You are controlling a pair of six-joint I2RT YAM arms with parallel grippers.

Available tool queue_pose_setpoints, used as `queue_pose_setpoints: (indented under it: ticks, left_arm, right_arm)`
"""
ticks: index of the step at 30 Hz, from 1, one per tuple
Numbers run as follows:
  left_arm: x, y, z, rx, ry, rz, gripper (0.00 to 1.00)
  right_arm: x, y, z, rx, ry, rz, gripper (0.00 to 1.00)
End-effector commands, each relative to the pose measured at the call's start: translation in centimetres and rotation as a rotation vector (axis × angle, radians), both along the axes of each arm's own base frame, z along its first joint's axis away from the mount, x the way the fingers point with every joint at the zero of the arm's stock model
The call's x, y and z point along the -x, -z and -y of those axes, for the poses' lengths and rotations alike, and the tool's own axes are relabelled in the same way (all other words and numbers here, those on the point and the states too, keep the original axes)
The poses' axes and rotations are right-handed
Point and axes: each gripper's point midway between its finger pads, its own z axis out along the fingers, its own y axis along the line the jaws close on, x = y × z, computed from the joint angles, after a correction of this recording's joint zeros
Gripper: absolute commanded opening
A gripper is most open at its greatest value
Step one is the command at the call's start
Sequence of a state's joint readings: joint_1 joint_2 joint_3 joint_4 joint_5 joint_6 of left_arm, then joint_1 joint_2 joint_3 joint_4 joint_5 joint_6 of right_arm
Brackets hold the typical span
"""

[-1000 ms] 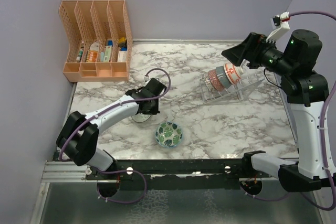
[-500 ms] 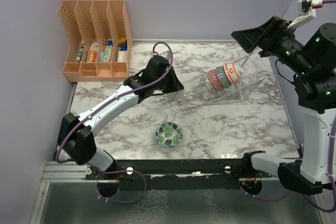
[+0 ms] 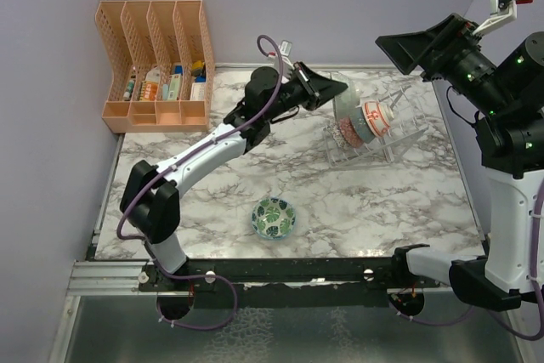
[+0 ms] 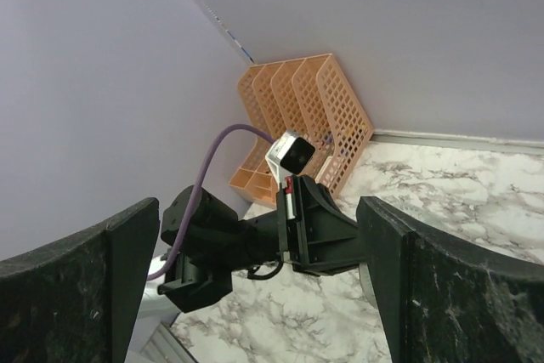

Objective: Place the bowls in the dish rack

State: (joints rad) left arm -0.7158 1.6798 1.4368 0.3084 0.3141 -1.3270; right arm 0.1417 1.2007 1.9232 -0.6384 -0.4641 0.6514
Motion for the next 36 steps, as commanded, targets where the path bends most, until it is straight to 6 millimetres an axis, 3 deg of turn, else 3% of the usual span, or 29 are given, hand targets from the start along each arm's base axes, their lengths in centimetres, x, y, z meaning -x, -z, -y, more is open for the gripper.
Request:
queue_pose_setpoints:
  ticks: [1,8,17,36]
  left_arm:
    - [0.8,-8.3,1.0,0.351,0.064,0.061,0.00]
    - [0.3,-8.3,5.0,0.458,0.139,-0.009,0.00]
    - [-1.8,-5.8,8.8,0.520,0.159,-0.084,0.00]
    - [-4.3,-1.6,12.5,0.607,0.157,-0.199,0.00]
  right_arm:
    - [0.7,-1.4,-0.2,-0.011,-0.028,0.047,1.00]
    - [0.5,-1.4,-0.4,0.019,-0.038,0.048,1.00]
    - [0.4,-0.3,-0.4,0.039,-0.039,0.031,1.00]
    - [-0.1,0.9,0.2,0.104,-0.008,0.020,1.00]
